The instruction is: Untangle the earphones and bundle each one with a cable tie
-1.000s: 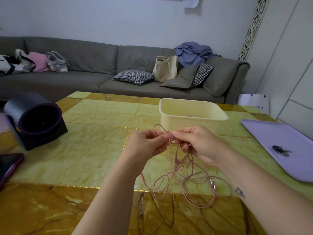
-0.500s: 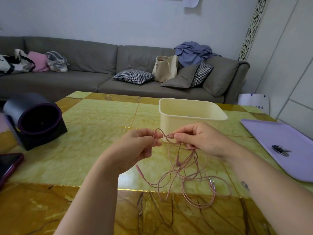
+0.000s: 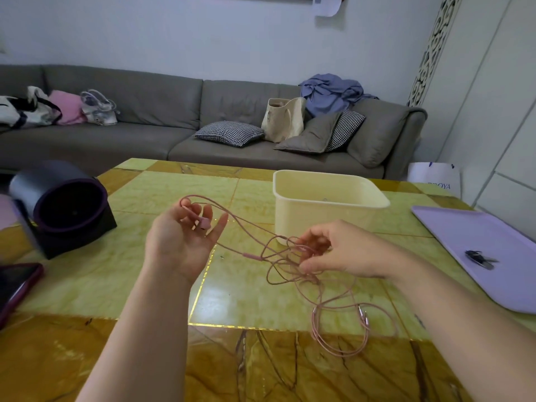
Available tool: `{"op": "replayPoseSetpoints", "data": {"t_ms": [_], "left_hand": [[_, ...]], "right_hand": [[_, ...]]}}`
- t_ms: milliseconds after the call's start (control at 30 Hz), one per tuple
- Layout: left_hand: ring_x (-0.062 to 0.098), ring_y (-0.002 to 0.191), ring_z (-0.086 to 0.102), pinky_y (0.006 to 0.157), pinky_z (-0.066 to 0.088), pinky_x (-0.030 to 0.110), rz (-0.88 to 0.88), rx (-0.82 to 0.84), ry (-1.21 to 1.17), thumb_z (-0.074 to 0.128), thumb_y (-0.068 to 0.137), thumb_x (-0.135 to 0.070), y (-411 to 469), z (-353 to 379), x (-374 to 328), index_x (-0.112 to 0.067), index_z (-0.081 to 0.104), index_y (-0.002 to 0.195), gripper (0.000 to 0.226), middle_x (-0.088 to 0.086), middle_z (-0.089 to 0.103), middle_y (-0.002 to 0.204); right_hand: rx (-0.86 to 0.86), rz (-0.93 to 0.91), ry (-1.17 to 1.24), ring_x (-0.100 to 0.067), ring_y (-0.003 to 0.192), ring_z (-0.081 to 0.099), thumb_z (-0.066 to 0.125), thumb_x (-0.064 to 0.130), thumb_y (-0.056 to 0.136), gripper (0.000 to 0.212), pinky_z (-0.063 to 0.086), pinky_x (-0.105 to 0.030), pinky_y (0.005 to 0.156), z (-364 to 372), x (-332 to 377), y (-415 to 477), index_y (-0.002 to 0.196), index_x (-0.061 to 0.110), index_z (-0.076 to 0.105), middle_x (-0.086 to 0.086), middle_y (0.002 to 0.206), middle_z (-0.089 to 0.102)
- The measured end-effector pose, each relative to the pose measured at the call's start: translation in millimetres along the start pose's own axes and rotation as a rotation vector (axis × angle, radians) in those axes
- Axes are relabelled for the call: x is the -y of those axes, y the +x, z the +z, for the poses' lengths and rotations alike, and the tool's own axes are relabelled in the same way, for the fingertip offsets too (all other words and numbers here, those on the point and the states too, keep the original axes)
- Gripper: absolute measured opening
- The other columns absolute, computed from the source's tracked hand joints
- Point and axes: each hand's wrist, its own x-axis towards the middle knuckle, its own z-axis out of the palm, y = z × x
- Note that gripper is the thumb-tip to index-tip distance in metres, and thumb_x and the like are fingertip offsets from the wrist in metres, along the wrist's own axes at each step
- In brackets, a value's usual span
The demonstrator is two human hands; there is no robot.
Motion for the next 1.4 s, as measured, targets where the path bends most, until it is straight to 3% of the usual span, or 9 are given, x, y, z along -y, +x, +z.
{"op": "replayPoseSetpoints", "data": {"t_ms": [133,367,633,767,900,1067,1233,1333,1400], "left_hand": [[0.013,0.059,0.045,0.083,0.052,0.039,0.087,-0.027,-0.052,0.031,0.092,-0.004,-2,3,-1,-0.017,0.045,0.068,0.030,-0.002,0.045,0.068],[0.013,0.054,0.044,0.083,0.052,0.035,0.296,-0.083,0.007,0.031,0.086,0.001,1,3,-5,-0.017,0.044,0.067,0.029,0.000,0.051,0.068],[0.011,0.056,0.046,0.097,0.046,0.048,0.347,-0.094,0.133,0.032,0.087,0.006,-3,6,-4,-0.016,0.046,0.066,0.033,-0.001,0.058,0.094],[0.006,0.048,0.052,0.094,0.046,0.046,0.353,-0.097,0.155,0.034,0.088,0.006,-5,5,-5,-0.016,0.046,0.063,0.035,-0.003,0.060,0.104],[0.003,0.071,0.052,0.075,0.043,0.028,0.441,-0.190,0.322,0.034,0.086,0.007,1,-1,-7,-0.017,0.048,0.063,0.037,-0.005,0.057,0.107],[0.000,0.053,0.053,0.046,0.038,0.004,0.436,-0.319,0.600,0.036,0.086,-0.001,10,-8,-1,-0.017,0.053,0.068,0.030,0.020,0.056,0.115],[0.016,0.067,0.058,0.052,0.044,0.017,0.411,-0.334,0.832,0.037,0.090,-0.003,16,-18,9,-0.014,0.061,0.077,0.029,0.013,0.041,0.128],[0.019,0.058,0.057,0.054,0.045,0.018,0.315,-0.349,0.934,0.038,0.094,-0.006,20,-26,12,-0.010,0.063,0.095,0.025,0.009,0.046,0.113],[0.023,0.055,0.058,0.075,0.052,0.036,0.174,-0.310,0.929,0.038,0.095,-0.006,25,-32,14,-0.008,0.061,0.095,0.023,0.012,0.052,0.092]], "right_hand": [[-0.210,0.045,0.064,0.008,0.071,0.064,0.058,0.010,0.093,0.017,0.052,-0.015,0.065,12,-16,8,0.091,0.024,0.067,0.014,0.082,0.070],[-0.312,0.150,0.523,-0.021,0.072,0.067,0.043,0.031,0.100,0.020,0.048,-0.034,0.075,39,-18,14,0.103,0.020,0.059,-0.004,0.099,0.069],[0.187,0.104,-0.296,-0.009,0.096,0.054,0.071,0.053,0.076,0.064,0.044,-0.024,0.083,92,-15,10,0.128,0.024,0.050,0.005,0.117,0.059],[0.122,-0.052,-0.429,-0.012,0.088,0.051,0.062,0.028,0.089,0.021,0.041,-0.026,0.078,98,-22,14,0.105,0.016,0.066,0.009,0.090,0.054],[-0.187,0.116,0.107,-0.013,0.073,0.054,0.045,0.020,0.099,0.023,0.039,-0.020,0.063,67,-18,22,0.084,0.010,0.060,0.003,0.075,0.063],[-0.760,0.020,1.127,-0.012,0.043,0.053,0.037,0.014,0.102,0.030,0.045,-0.020,0.045,-4,-13,24,0.073,0.013,0.045,0.006,0.042,0.048],[-0.808,-0.152,1.441,-0.020,0.057,0.067,0.034,0.019,0.102,0.027,0.048,-0.020,0.048,-34,-1,15,0.077,0.015,0.044,-0.005,0.084,0.067],[-0.729,-0.212,1.470,-0.025,0.064,0.070,0.031,0.019,0.102,0.029,0.052,-0.025,0.057,-35,4,11,0.075,0.016,0.042,-0.005,0.066,0.068],[-0.683,-0.232,1.458,-0.027,0.064,0.069,0.031,0.017,0.100,0.030,0.054,-0.029,0.065,-34,9,9,0.072,0.015,0.041,-0.001,0.046,0.050]]}}
